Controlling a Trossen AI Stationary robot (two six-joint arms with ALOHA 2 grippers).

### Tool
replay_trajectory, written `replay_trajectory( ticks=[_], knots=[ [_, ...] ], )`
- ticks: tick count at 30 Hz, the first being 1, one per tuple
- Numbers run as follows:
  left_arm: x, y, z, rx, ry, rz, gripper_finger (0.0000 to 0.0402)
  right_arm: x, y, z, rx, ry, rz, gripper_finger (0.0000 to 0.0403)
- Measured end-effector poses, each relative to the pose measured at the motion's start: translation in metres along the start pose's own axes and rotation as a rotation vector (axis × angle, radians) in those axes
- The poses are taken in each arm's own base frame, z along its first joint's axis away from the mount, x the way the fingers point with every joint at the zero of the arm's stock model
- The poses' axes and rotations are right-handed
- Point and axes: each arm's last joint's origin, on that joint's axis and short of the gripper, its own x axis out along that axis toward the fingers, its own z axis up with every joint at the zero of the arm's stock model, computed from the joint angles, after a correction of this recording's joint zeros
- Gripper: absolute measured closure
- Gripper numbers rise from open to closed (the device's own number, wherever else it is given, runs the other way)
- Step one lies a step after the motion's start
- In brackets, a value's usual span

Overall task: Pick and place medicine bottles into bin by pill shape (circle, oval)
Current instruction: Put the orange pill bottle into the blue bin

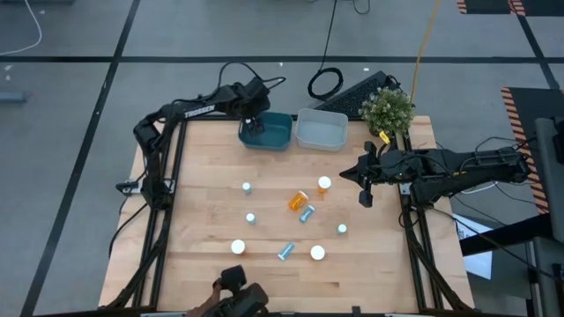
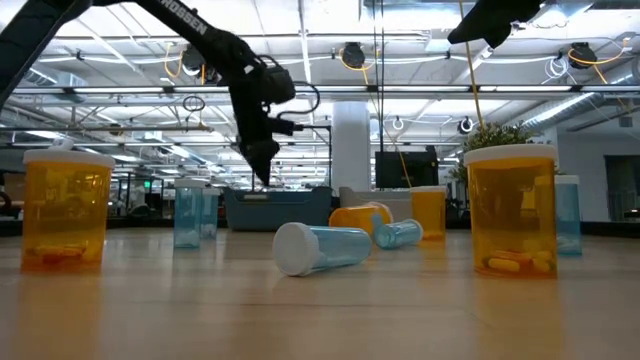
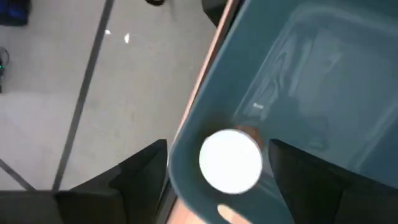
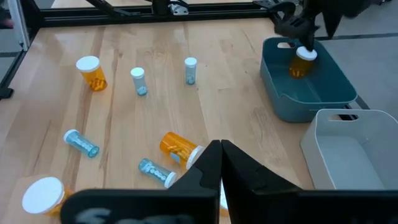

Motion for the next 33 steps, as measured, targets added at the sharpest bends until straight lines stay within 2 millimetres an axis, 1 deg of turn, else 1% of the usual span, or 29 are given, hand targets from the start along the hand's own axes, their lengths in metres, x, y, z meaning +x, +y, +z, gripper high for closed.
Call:
replay_trajectory(
  ticks=[3, 7, 12, 17, 21, 24, 28, 31, 33],
  knots=[
    [-0.021, -0.002, 0.003, -0.019, -0.05, 0.01, 0.0119, 0.0, 0.0, 0.0, 0.0, 0.001, 0.0, 0.0403],
    [-0.051, -0.01, 0.008, -0.058, -0.129, 0.005, 0.0119, 0.002, 0.0, 0.0, 0.014, 0.006, -0.001, 0.0403],
    [-0.086, -0.032, 0.012, -0.037, -0.213, -0.035, 0.0119, 0.007, 0.002, -0.001, 0.026, 0.027, -0.004, 0.0403],
    [-0.111, -0.058, 0.016, -0.022, -0.27, -0.079, 0.0119, 0.016, 0.003, -0.004, 0.05, 0.077, -0.012, 0.0403],
    [-0.119, -0.084, 0.02, 0.0, -0.29, -0.12, 0.0119, 0.029, 0.005, -0.013, 0.065, 0.104, -0.017, 0.0403],
    [-0.126, -0.106, 0.022, 0.043, -0.313, -0.15, 0.0119, 0.039, 0.006, -0.025, 0.062, 0.121, -0.02, 0.0403],
    [-0.127, -0.134, 0.019, 0.101, -0.322, -0.187, 0.0119, 0.048, 0.006, -0.044, 0.111, 0.171, -0.034, 0.0403],
    [-0.131, -0.148, 0.017, 0.128, -0.329, -0.171, 0.0119, 0.052, 0.006, -0.055, 0.147, 0.199, -0.044, 0.0403],
    [-0.129, -0.155, 0.015, 0.142, -0.336, -0.167, 0.0119, 0.054, 0.006, -0.061, 0.174, 0.203, -0.048, 0.0403]
  ],
)
